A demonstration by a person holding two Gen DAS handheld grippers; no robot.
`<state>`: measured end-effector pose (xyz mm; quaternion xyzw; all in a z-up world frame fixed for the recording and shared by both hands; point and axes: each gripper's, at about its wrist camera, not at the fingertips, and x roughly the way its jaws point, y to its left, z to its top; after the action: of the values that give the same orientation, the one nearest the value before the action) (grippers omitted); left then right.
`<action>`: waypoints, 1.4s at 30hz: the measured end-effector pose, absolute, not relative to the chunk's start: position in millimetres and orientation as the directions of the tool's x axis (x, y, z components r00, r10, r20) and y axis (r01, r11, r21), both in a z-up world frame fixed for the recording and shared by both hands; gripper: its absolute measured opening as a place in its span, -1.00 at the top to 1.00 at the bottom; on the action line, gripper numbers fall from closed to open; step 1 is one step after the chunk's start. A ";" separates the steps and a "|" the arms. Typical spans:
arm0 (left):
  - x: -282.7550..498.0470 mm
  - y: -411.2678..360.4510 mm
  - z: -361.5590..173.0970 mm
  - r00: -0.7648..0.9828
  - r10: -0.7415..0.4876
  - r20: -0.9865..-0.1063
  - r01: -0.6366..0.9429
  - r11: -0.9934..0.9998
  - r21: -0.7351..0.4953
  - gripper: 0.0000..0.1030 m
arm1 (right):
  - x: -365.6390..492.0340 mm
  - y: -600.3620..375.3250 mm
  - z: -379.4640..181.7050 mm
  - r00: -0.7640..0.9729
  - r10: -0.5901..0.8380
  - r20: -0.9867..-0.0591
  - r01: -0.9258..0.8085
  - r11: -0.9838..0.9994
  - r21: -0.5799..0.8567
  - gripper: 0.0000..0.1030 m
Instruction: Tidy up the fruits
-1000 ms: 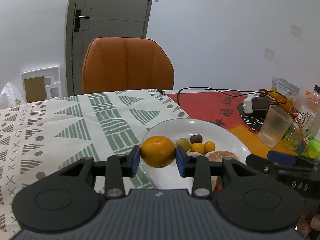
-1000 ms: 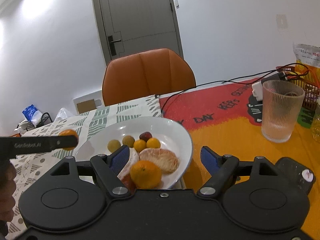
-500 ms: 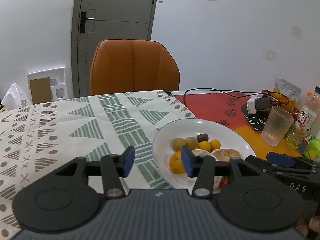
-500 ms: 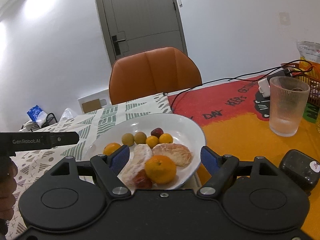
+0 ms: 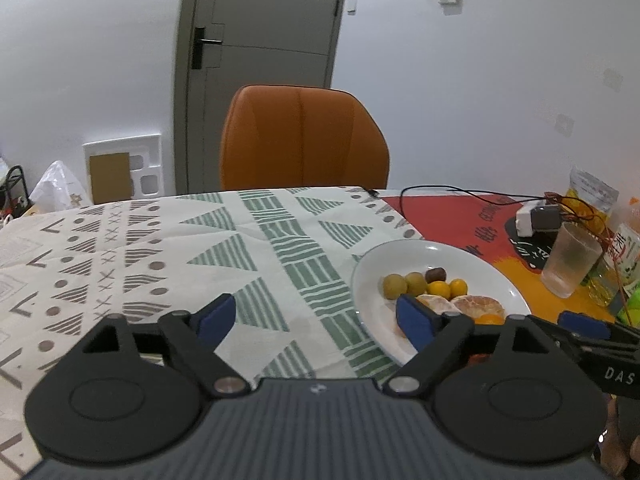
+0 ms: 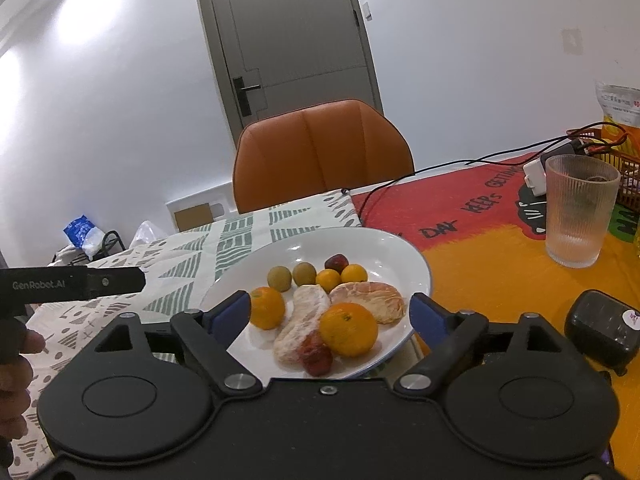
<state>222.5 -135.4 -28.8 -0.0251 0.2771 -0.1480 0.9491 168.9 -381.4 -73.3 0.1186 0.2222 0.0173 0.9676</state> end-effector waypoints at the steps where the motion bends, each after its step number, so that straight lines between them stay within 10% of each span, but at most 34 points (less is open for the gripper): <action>1: 220.7 -133.0 -27.5 0.806 -0.288 -0.517 0.261 0.957 -0.126 -0.71 | 167.7 -380.4 -72.6 0.902 0.088 -0.423 0.018 0.970 0.241 -0.78; 42: 126.2 -66.1 -3.1 0.864 -0.083 -0.497 0.071 0.997 -0.043 -0.87 | 117.4 -322.6 -42.3 0.892 0.260 -0.370 -0.170 0.951 0.258 -1.00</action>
<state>126.2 -66.1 -3.1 -0.0117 0.2578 -0.0398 0.9653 117.4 -322.6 -42.3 0.1099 0.2040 0.1113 0.9664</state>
